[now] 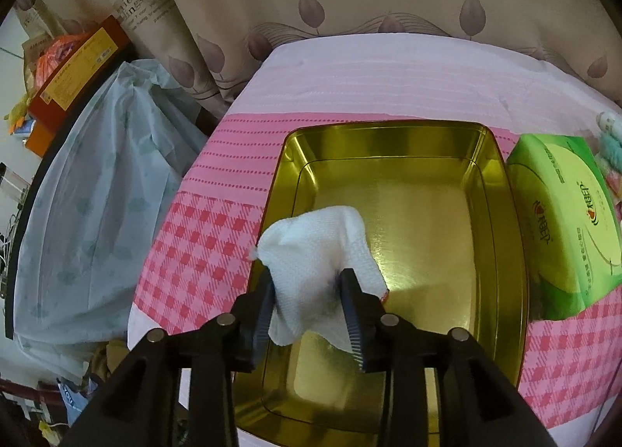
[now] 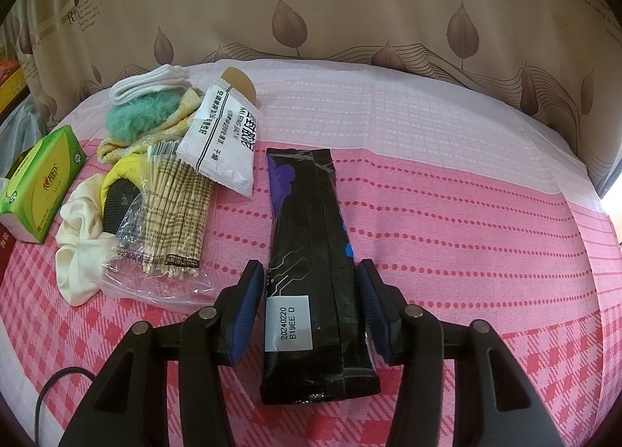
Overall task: Organize soft objects
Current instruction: 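Carry the glove with the left gripper into the gold tin and release, then carry the black package with the right gripper into the gold tin and release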
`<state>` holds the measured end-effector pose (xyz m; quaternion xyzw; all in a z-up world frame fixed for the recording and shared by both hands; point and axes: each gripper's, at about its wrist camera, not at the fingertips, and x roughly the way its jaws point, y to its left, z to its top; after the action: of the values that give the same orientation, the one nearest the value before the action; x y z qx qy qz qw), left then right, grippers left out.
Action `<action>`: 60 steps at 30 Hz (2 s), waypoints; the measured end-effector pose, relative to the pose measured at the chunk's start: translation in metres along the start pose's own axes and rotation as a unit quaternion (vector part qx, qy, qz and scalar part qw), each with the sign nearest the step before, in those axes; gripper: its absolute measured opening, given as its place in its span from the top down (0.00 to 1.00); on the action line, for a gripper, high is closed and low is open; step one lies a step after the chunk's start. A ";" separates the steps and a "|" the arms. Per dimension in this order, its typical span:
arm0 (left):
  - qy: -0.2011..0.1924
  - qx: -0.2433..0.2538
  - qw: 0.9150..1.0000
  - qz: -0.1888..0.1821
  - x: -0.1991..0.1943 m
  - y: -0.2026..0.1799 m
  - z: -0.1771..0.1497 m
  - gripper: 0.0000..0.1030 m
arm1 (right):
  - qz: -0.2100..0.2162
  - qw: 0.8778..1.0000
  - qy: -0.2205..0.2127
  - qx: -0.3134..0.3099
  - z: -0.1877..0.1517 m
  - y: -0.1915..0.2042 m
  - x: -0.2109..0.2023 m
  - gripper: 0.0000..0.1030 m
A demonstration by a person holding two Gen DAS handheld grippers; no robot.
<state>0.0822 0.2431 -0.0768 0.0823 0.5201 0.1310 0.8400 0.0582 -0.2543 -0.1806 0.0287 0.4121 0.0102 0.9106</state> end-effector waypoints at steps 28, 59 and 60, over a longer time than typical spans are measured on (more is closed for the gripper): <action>-0.045 -0.036 0.997 -0.057 -0.033 -0.026 -0.015 0.59 | -0.007 1.000 0.011 -0.007 0.013 -0.009 0.002 0.42; -0.067 -0.120 0.989 -0.053 -0.028 0.001 -0.036 0.59 | -0.045 0.998 -0.029 0.037 0.011 0.050 -0.082 0.69; -0.067 -0.123 0.989 -0.054 -0.028 0.002 -0.037 0.59 | -0.038 0.998 -0.032 0.031 0.013 0.058 -0.086 0.69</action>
<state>0.0372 0.2364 -0.0684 -0.0411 0.4463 0.1421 0.8826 0.0116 -0.2007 -0.1044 0.0417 0.3837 -0.0384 0.9217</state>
